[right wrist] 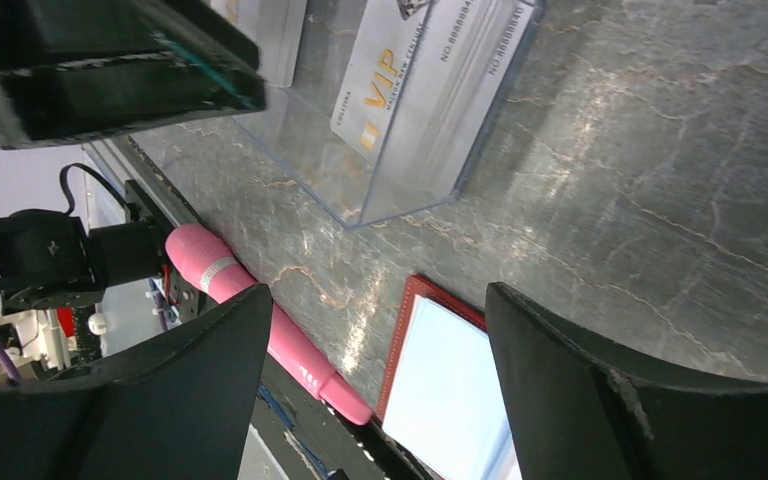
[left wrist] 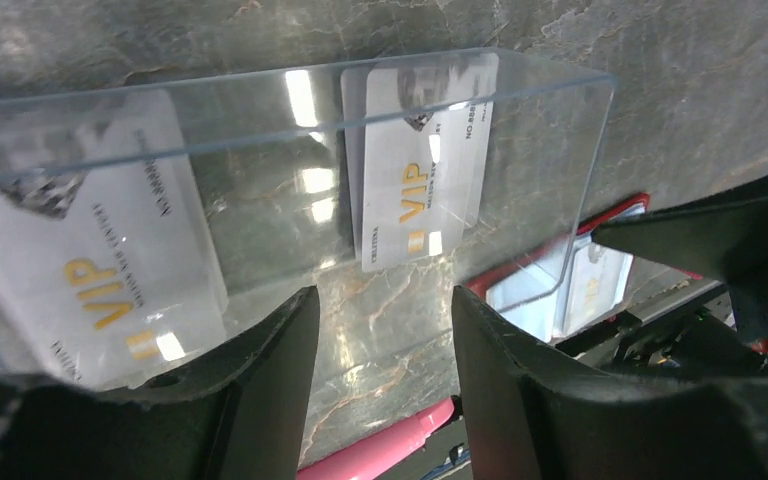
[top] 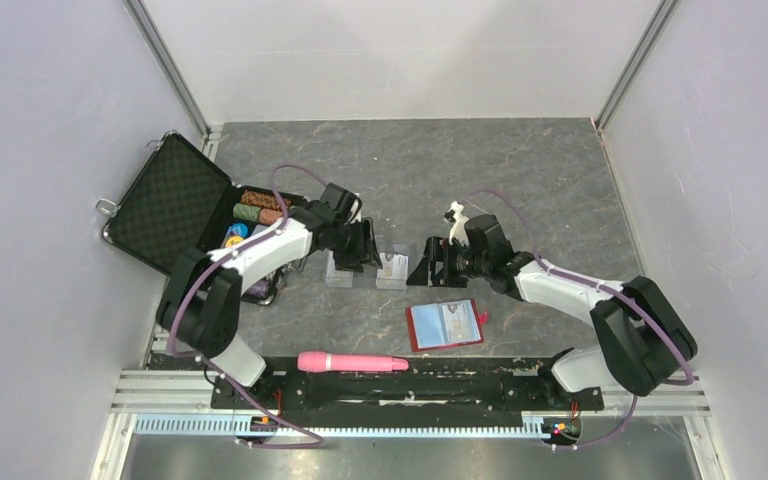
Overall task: Put the credit cards into the card holder
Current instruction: Pick up the credit card from the storage box.
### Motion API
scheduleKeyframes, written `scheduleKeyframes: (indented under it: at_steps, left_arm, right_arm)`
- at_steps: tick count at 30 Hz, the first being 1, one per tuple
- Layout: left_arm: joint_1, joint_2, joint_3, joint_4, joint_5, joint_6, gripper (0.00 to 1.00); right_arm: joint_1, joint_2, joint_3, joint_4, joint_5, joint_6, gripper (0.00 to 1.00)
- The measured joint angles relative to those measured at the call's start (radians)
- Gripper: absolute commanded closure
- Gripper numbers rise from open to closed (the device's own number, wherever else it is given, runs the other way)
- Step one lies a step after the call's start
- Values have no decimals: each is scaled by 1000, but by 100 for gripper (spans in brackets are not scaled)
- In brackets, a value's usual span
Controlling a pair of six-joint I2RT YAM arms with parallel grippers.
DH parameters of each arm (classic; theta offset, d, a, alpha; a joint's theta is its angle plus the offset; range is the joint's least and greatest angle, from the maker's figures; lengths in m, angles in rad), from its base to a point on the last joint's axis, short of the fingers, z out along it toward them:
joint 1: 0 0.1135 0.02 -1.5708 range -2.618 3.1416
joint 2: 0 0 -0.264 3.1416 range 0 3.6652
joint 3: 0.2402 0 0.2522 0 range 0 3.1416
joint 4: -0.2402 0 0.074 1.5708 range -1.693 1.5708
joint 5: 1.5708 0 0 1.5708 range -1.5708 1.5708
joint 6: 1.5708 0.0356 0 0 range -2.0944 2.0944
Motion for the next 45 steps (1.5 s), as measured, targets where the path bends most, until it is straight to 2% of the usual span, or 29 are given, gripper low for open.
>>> scheduleKeyframes:
  at_steps: [8, 13, 20, 22, 25, 27, 29, 38, 39, 43, 45]
  left_arm:
    - [-56, 153, 63, -8, -41, 0, 40]
    - [-95, 213, 84, 8, -39, -1, 41]
    - [-154, 243, 107, 47, -25, -4, 55]
    - [-168, 246, 110, 55, -27, -3, 54]
    - [-176, 247, 113, 58, -29, -3, 41]
    - [-182, 247, 119, 52, -32, -2, 34]
    - [-190, 247, 131, 35, -49, -1, 30]
    - [-196, 224, 140, -34, -144, 0, 34]
    - [-196, 220, 140, -39, -151, 0, 35]
    - [-198, 217, 140, -42, -155, 0, 39]
    - [-198, 217, 142, -43, -154, 0, 41]
  right_arm:
    - [29, 59, 14, 84, -16, 47, 26]
    - [40, 101, 15, 126, -28, 66, 40]
    - [53, 179, 16, 179, -36, 90, 57]
    - [58, 195, 20, 175, -41, 93, 61]
    - [64, 204, 20, 168, -47, 95, 62]
    - [69, 204, 20, 168, -47, 95, 62]
    - [70, 204, 20, 169, -46, 95, 62]
    - [71, 193, 21, 161, -39, 93, 60]
    - [71, 188, 21, 158, -38, 92, 57]
    - [71, 137, 23, 132, -13, 81, 32]
    - [71, 97, 26, 108, 19, 65, 25]
